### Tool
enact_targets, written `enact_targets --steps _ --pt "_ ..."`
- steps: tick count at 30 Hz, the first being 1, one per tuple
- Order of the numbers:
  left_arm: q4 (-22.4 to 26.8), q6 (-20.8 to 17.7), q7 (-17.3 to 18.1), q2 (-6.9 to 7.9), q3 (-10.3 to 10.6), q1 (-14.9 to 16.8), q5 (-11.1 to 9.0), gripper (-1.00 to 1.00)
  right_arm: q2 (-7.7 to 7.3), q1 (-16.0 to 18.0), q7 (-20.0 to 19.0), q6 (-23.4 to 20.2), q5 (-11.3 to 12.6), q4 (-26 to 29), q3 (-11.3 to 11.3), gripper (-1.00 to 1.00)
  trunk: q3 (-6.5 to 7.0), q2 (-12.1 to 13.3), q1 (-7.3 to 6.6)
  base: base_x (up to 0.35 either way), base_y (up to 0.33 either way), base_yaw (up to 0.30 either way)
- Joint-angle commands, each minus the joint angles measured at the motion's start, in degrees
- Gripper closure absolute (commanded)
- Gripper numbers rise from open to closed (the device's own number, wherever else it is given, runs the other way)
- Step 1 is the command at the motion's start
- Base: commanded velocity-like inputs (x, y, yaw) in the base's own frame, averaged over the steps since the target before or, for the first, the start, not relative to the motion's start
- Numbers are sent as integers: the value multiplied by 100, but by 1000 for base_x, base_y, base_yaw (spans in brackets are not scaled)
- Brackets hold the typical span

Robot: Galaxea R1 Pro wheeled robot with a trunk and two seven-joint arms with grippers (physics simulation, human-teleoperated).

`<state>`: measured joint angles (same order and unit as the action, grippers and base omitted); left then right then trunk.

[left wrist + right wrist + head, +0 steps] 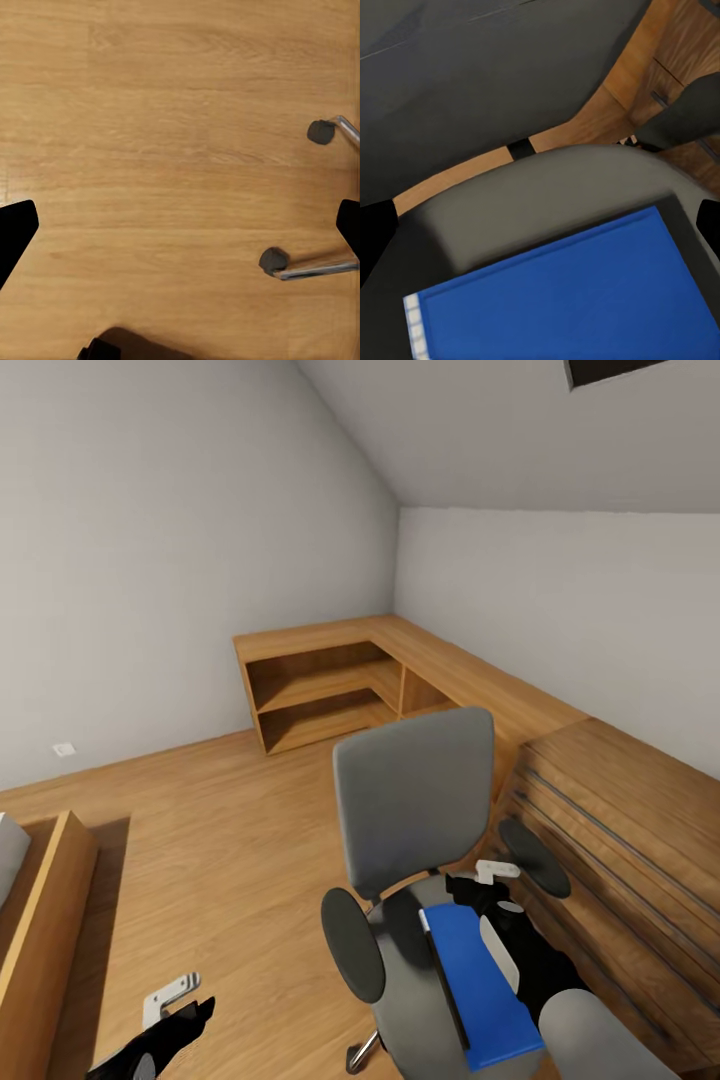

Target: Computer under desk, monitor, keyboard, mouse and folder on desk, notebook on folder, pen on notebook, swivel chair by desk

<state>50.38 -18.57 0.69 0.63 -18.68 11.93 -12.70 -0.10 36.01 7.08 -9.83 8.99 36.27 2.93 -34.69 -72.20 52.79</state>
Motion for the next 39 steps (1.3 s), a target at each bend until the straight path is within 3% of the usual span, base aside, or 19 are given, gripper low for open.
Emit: enact_targets --steps 1,24,39 --pt "-15 -43 6 -3 -11 2 -68 -100 -7 2 50 -27 57 11 30 -100 -24 -45 23 0 0 0" --pt "-488 -36 8 2 -4 2 -151 -100 -131 4 220 -129 71 33 -2 -100 -437 -967 528 0 0 0" --pt "-538 -32 10 22 -17 2 -145 -100 -152 141 386 -754 76 53 -12 -100 -437 -967 528 0 0 0"
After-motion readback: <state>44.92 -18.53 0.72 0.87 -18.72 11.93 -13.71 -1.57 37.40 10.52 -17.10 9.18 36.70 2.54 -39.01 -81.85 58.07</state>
